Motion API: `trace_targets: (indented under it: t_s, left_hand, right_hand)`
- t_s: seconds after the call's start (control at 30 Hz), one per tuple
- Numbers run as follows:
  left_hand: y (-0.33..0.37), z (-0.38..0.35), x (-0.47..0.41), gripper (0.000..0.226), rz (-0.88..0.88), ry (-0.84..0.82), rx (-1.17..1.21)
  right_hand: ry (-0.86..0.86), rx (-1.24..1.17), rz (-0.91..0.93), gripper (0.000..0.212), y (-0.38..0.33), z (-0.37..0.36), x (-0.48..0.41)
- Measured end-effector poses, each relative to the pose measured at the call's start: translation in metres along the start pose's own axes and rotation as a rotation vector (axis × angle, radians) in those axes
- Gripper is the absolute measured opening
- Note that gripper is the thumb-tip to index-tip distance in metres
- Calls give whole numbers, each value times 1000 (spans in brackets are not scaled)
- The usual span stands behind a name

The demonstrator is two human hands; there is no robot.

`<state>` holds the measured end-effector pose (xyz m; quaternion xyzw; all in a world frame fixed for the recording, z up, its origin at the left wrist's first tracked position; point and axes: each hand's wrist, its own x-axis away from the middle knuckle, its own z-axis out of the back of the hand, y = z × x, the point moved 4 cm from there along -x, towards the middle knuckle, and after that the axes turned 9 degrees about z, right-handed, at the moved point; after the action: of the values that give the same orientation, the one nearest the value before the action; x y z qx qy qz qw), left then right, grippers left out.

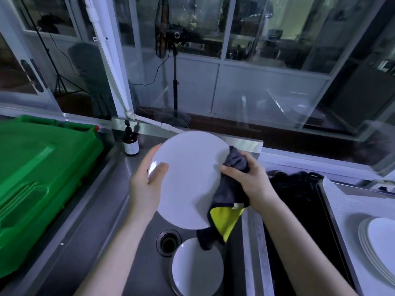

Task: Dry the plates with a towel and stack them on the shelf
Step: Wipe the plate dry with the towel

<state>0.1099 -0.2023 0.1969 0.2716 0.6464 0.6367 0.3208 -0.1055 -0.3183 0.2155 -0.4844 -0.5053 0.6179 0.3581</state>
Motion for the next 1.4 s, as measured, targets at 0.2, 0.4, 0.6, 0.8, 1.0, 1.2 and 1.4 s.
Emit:
trace_targets:
  t_s: [0.2, 0.4, 0.6, 0.8, 1.0, 1.2, 1.4]
  left_hand:
    - [31, -9, 2, 45, -153, -291, -189]
    - [22, 7, 0, 46, -9, 21, 136]
    - [17, 9, -7, 41, 51, -94, 12]
    - [53, -13, -16, 49, -160, -581, -433]
    - [30, 5, -15, 42, 6, -156, -190]
    - [-17, -9, 41, 35, 137, 297, 185]
    - [12, 9, 4, 34, 33, 103, -112]
  right_hand:
    - [-413, 357, 260, 52, -42, -18, -23]
    - [-35, -105, 10, 48, -1, -3, 10]
    - [29, -240, -130, 42, 20, -5, 32]
    - [-466, 221, 100, 41, -28, -16, 0]
    - [-190, 93, 107, 38, -25, -9, 3]
    - [214, -475, -204, 27, 22, -23, 38]
    - [39, -267, -97, 26, 3, -12, 19]
